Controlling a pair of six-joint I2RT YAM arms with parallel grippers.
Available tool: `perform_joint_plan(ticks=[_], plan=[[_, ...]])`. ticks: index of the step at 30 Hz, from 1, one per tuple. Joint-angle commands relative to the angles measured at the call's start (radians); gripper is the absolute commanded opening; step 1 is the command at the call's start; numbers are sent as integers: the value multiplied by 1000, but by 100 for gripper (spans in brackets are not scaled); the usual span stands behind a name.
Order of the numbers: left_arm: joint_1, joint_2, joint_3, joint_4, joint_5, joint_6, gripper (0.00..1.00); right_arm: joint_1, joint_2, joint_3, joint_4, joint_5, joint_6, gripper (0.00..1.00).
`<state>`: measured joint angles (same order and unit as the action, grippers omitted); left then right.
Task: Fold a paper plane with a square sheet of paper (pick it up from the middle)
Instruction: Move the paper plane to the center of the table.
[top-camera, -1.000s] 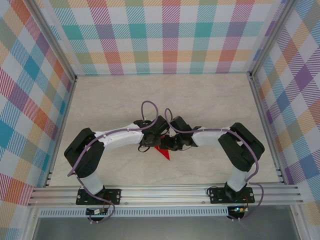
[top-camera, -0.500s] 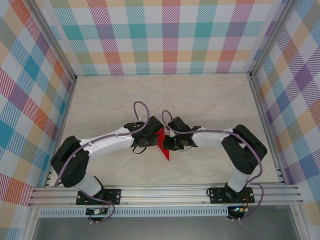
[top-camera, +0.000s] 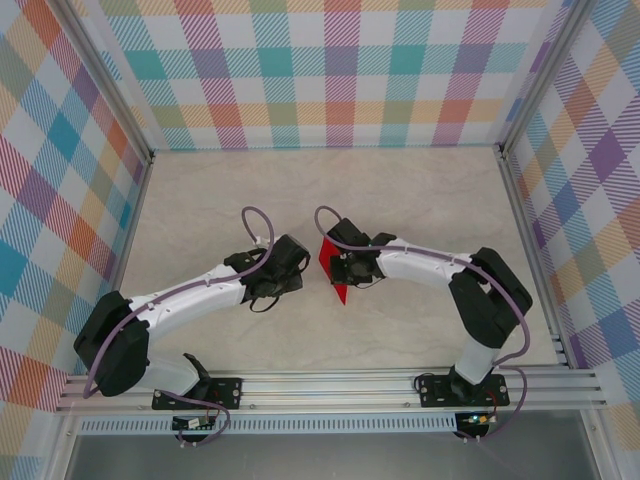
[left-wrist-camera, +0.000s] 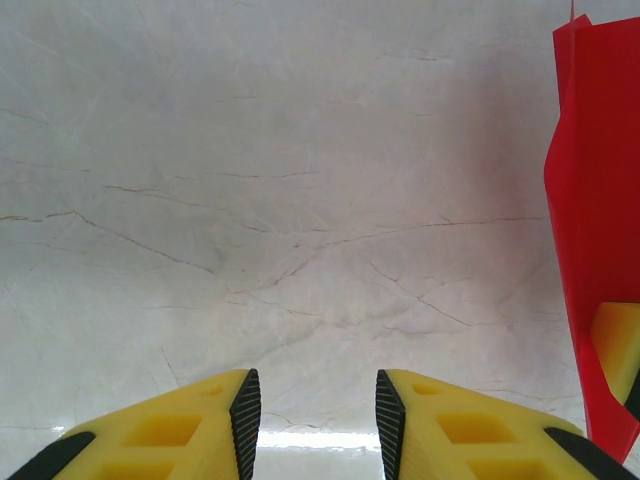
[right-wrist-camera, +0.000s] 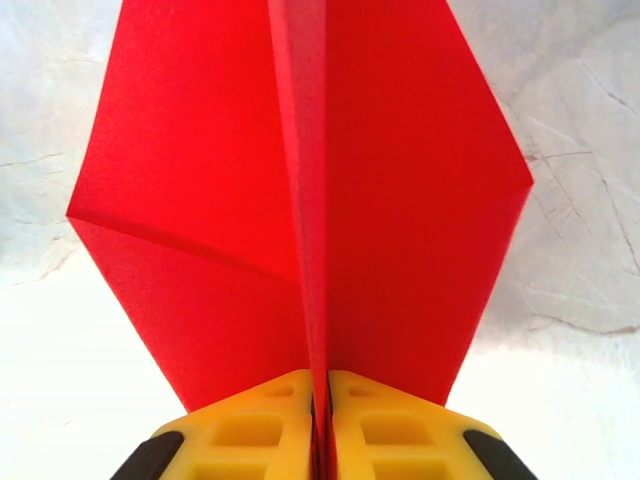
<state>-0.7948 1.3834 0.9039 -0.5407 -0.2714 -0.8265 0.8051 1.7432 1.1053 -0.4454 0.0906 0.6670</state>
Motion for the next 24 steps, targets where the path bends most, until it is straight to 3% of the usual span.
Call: perform_joint_plan(ticks=[1, 19, 24], plan=[[18, -22, -18, 13, -8, -20, 38, 13, 50, 30, -69, 25, -9, 12], [32, -5, -31, 42, 32, -14, 38, 22, 184, 50, -103, 31, 26, 18], [71, 21, -29, 125, 159, -8, 33, 37, 157, 35, -83, 46, 32, 11]])
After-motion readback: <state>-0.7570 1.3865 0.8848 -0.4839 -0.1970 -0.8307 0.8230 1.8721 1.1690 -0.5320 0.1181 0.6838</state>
